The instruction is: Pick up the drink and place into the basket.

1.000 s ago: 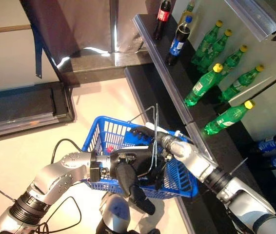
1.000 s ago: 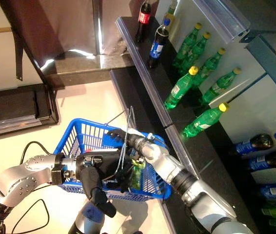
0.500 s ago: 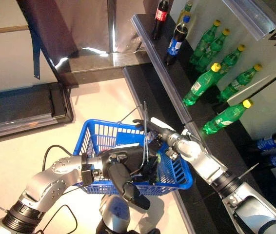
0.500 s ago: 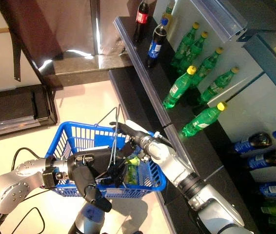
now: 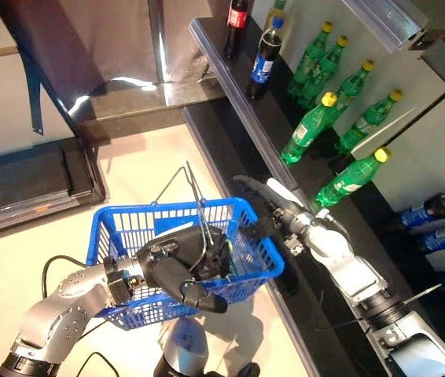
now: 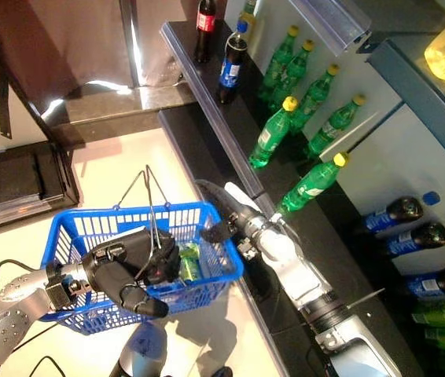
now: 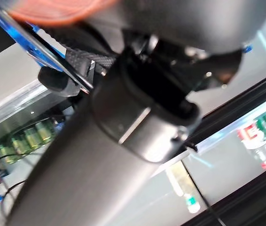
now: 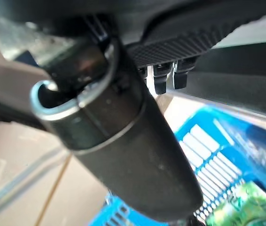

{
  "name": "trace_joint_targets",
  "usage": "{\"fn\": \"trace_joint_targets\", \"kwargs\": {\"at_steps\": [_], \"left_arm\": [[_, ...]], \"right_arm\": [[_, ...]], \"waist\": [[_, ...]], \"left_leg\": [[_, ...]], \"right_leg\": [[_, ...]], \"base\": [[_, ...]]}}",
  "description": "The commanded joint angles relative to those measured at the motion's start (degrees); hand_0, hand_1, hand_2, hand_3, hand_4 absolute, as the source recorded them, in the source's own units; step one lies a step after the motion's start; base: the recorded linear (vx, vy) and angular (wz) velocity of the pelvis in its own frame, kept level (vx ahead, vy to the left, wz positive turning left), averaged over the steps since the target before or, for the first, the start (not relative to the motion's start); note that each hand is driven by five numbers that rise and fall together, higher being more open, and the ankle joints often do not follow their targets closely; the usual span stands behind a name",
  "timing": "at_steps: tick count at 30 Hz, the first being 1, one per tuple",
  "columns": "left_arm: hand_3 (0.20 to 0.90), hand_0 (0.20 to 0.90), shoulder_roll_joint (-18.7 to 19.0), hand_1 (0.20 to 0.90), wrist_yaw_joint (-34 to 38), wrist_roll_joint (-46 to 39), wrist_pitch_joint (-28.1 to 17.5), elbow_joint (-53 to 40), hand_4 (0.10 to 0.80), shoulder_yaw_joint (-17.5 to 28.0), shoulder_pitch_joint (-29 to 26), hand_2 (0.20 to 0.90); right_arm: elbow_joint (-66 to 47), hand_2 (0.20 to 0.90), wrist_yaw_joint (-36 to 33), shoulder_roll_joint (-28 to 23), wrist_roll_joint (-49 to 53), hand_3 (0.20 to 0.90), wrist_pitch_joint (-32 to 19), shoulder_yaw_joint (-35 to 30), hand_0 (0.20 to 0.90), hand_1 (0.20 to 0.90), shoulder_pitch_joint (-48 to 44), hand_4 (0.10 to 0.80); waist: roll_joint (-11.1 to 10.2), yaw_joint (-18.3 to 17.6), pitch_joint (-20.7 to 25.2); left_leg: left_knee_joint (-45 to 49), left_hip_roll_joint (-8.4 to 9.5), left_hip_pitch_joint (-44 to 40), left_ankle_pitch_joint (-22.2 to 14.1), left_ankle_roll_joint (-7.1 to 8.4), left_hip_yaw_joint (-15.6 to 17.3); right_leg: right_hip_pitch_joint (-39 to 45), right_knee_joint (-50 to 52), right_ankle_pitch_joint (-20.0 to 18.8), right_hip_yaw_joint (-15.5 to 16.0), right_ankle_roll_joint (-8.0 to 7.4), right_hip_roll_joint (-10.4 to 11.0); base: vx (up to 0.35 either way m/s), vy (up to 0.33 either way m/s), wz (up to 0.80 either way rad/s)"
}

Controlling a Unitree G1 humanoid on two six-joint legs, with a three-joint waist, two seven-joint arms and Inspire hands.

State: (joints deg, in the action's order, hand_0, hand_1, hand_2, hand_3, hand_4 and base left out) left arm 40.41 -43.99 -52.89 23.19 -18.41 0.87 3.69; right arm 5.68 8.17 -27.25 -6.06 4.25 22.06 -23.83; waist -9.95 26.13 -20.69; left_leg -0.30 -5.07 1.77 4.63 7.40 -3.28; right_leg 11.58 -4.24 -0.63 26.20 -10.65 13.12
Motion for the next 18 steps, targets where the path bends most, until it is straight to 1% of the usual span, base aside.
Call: {"fn": "trace_joint_targets", "kwargs": {"at_steps": [1, 6, 9, 12, 16, 18], "left_arm": [[0.200, 0.300, -11.4, 0.300, -5.6, -15.8, -20.3, -11.7, 0.100, 2.4, -5.8, 0.300], [0.200, 0.300, -14.0, 0.300, -1.2, -15.6, -21.4, -8.7, 0.100, 4.2, -4.3, 0.300], [0.200, 0.300, -15.9, 0.300, 1.7, -14.7, -22.5, -5.9, 0.100, 5.8, -2.9, 0.300], [0.200, 0.300, -16.6, 0.300, 3.5, -15.0, -23.3, -4.6, 0.100, 6.2, -2.5, 0.300], [0.200, 0.300, -18.0, 0.300, 9.0, -16.0, -25.3, -2.0, 0.100, 6.7, -2.3, 0.300], [0.200, 0.300, -19.5, 0.300, 12.2, -16.7, -26.0, 0.0, 0.100, 7.1, -2.0, 0.300]], "right_arm": [[-2.5, 0.900, -4.3, -3.1, 0.8, 0.900, -6.8, 0.6, 0.900, 0.900, 2.7, 0.800], [-4.1, 0.900, -6.6, -2.4, 0.8, 0.900, -8.8, -2.5, 0.900, 0.900, 4.6, 0.800], [-5.7, 0.900, -7.5, -1.5, 0.4, 0.900, -10.7, -5.1, 0.900, 0.900, 7.0, 0.800], [-6.3, 0.900, -8.0, -1.3, 0.3, 0.900, -11.5, -6.1, 0.900, 0.900, 8.0, 0.800], [-7.1, 0.900, -8.8, -1.1, 0.8, 0.900, -12.9, -7.1, 0.900, 0.900, 9.7, 0.800], [-7.5, 0.900, -9.1, -0.9, 1.2, 0.900, -13.7, -8.1, 0.900, 0.900, 10.9, 0.800]], "waist": [[5.1, -2.3, 20.0], [5.5, -3.7, 20.3], [6.0, -5.0, 20.5], [6.2, -5.6, 20.6], [6.7, -6.9, 20.8], [6.9, -7.9, 20.8]], "left_leg": [[-4.7, 0.91, -2.9, 1.0, -2.28, -1.3], [-4.7, 0.89, -3.0, 0.9, -2.57, -0.3], [-4.7, 0.69, -3.5, 0.5, -2.81, 0.9], [-4.7, 0.62, -3.7, 0.4, -2.93, 1.5], [-4.7, 0.45, -4.1, 0.1, -3.19, 2.8], [-4.7, 0.40, -4.4, 0.0, -3.41, 3.7]], "right_leg": [[0.3, 3.6, 0.2, 2.1, 2.87, -2.9], [-0.2, 3.3, -0.2, 1.6, 2.66, -2.8], [-0.4, 3.1, -0.3, 1.0, 2.34, -2.6], [-0.5, 3.1, -0.4, 0.7, 2.19, -2.4], [-0.7, 3.1, -0.6, 0.2, 1.87, -1.9], [-0.7, 3.1, -0.8, -0.1, 1.69, -1.7]], "base": [[-0.036, 0.000, -0.19], [-0.033, 0.003, -0.11], [-0.031, 0.000, -0.09], [-0.027, 0.004, -0.23], [-0.033, 0.011, -0.14], [-0.039, 0.009, -0.15]]}}
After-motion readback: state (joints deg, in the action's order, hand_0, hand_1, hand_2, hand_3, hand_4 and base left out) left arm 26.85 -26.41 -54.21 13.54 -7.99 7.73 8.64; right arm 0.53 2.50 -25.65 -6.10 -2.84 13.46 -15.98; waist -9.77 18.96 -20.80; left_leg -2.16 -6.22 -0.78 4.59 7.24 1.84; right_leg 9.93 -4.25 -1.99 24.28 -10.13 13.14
